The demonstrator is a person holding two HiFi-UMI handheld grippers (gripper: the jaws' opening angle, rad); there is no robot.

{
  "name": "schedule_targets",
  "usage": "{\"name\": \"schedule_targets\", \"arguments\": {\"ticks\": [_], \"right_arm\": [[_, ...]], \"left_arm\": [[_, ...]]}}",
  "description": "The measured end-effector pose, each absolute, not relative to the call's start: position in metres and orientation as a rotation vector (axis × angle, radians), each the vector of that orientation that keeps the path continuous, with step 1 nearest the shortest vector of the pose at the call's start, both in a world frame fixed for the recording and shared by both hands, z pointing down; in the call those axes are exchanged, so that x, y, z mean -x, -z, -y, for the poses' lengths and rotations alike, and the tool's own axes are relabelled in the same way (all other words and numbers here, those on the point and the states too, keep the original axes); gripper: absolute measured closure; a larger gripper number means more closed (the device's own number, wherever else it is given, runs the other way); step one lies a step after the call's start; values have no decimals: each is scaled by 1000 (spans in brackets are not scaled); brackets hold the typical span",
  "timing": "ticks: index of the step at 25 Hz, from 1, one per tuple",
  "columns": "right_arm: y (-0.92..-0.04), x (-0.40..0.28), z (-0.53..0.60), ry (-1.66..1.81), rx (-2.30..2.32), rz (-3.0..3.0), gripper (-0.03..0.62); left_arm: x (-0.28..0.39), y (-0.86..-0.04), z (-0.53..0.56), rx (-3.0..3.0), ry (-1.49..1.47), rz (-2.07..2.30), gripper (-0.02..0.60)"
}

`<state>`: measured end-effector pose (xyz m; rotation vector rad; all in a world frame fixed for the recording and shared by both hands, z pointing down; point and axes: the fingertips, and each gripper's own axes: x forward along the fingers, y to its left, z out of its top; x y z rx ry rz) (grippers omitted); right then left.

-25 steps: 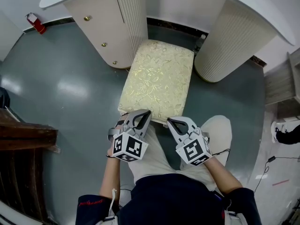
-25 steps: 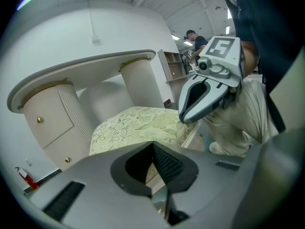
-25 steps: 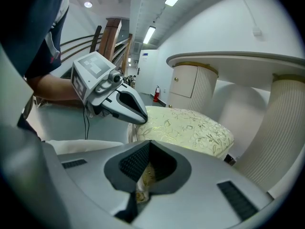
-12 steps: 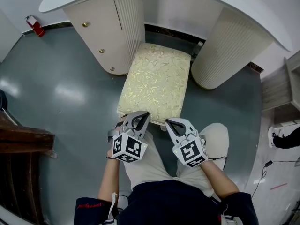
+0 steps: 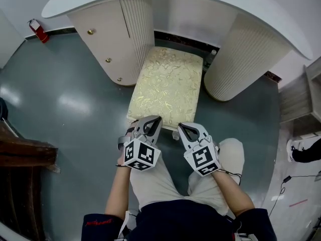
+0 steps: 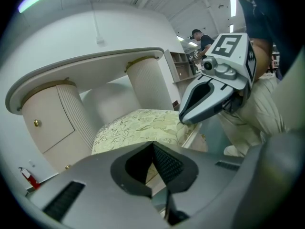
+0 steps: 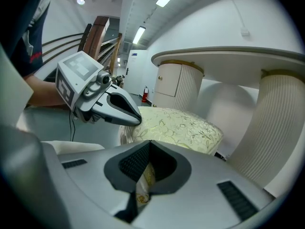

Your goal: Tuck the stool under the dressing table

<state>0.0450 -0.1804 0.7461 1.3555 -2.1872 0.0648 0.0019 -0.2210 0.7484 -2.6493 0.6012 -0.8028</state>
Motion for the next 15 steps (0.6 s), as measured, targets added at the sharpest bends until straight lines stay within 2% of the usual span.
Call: {"name": "schedule_targets", "arguments": {"ticks": [15], "right_arm": [[-748,-58,200,-51,-1396,2146,582]], "left_arm": [[-15,-750,240,2638,814,-613,565]]}}
